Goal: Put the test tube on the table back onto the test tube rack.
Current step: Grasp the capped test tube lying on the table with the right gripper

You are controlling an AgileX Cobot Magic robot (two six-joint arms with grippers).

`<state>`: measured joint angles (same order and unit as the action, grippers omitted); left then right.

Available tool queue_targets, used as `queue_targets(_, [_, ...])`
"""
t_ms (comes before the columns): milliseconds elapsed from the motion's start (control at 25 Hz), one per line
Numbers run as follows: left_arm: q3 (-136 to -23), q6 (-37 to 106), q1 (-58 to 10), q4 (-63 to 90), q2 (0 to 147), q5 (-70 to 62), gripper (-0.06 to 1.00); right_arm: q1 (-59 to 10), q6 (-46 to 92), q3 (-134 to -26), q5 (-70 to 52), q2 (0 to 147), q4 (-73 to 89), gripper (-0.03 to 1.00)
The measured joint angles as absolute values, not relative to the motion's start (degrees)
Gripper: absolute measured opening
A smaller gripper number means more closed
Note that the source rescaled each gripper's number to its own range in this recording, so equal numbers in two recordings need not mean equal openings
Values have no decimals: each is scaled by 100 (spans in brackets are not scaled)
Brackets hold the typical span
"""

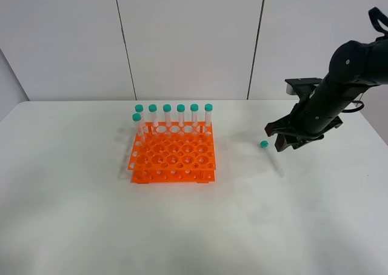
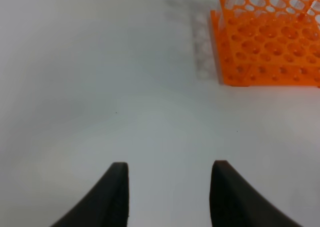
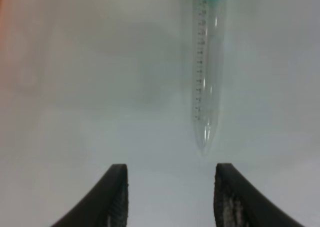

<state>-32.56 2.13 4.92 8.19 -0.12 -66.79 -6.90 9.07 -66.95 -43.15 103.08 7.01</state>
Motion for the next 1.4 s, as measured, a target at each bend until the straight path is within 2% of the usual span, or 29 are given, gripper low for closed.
queue_targets(1400, [-3256, 213, 492, 819, -12, -6679, 89, -690, 506, -7203, -3976, 11840, 56, 100])
